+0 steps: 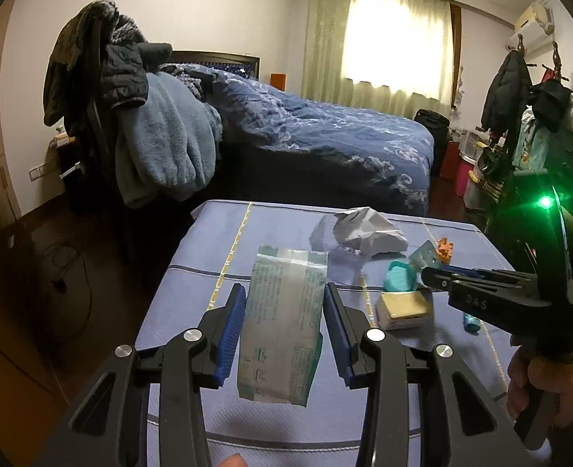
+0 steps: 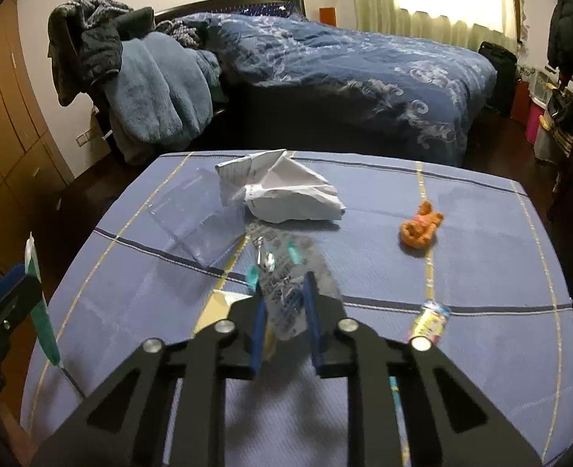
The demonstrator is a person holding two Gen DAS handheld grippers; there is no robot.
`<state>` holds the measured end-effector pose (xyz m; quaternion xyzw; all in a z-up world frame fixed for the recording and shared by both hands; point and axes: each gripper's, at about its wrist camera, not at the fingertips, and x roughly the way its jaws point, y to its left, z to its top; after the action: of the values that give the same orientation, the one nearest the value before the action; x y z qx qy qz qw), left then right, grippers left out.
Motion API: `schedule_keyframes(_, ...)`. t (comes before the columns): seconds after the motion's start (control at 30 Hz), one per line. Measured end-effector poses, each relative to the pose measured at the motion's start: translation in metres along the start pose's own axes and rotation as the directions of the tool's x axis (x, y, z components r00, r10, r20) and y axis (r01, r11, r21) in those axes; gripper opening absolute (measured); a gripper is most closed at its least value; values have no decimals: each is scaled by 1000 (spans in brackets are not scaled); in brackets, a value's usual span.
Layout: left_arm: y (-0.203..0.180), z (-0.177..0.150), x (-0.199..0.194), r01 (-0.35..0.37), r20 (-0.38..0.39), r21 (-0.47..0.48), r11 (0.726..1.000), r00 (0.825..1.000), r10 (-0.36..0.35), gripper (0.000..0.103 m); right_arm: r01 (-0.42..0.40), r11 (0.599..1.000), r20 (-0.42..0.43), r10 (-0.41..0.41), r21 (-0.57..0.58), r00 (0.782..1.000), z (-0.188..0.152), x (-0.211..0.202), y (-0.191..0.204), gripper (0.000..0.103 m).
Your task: Collect trash
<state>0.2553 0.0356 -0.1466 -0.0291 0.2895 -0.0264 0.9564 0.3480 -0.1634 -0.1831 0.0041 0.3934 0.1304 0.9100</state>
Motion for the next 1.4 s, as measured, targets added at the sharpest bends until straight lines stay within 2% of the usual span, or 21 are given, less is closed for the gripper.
schedule_keyframes(0.17,-12,0,-10,5,17,18,1000,1000,-6,42,-2,1000,26,1,24,1000,-6,-11,-14,10)
schedule_keyframes(0.43,-24,0,-16,11,19,28,1000,1000,-12,42,-47,998,44,45,45,998,-8,-19,-24,9)
schedule_keyframes(0.7,-25,-2,-20,-5,14,35,999,1000,4,43,-84,995,115,77,58,990,-26,-66,-27,9)
schedule_keyframes(0.73,-24,-3,-17,-11,5,37,999,1000,11,47,-92,994,125,84,62,989,-29,-73,-28,9)
schedule_keyframes(0.8,-27,-4,-5,-5,-30,62,998,1000,7,78,-108,991,145,97,73,985,-35,-87,-31,9)
schedule_keyframes(0.87,-32,-5,12,-21,-38,94,995,999,24,81,-118,990,161,104,79,981,-38,-95,-33,9)
schedule_keyframes(0.93,-40,-6,31,-68,-51,157,985,996,77,82,-130,988,177,114,84,978,-43,-105,-34,9)
schedule_keyframes(1.0,-49,-8,59,-116,-98,231,966,985,142,82,-144,985,187,125,90,974,-45,-112,-37,9)
schedule_keyframes(1.07,-51,-11,77,-93,-155,251,963,979,135,82,-153,984,193,134,92,972,-47,-116,-38,9)
schedule_keyframes(1.13,-49,-12,88,-34,-222,243,970,971,90,64,-161,983,194,141,93,971,-48,-119,-39,9)
schedule_keyframes(1.17,-48,-12,89,7,-238,231,973,970,50,48,-163,982,195,143,94,970,-48,-119,-39,9)
schedule_keyframes(1.2,-48,-13,89,31,-245,227,973,969,26,22,-168,981,195,147,98,970,-49,-120,-41,9)
schedule_keyframes(1.23,-51,-14,88,23,-246,249,968,968,40,9,-172,980,195,150,101,969,-49,-120,-42,9)
schedule_keyframes(1.27,-55,-16,87,-2,-233,277,961,970,70,1,-175,979,195,152,104,969,-50,-120,-42,9)
schedule_keyframes(1.33,-57,-19,83,1,-226,283,959,972,65,0,-181,977,197,157,115,968,-51,-120,-43,9)
schedule_keyframes(1.4,-55,-19,75,13,-214,247,969,976,42,0,-184,976,197,158,118,968,-53,-121,-43,9)
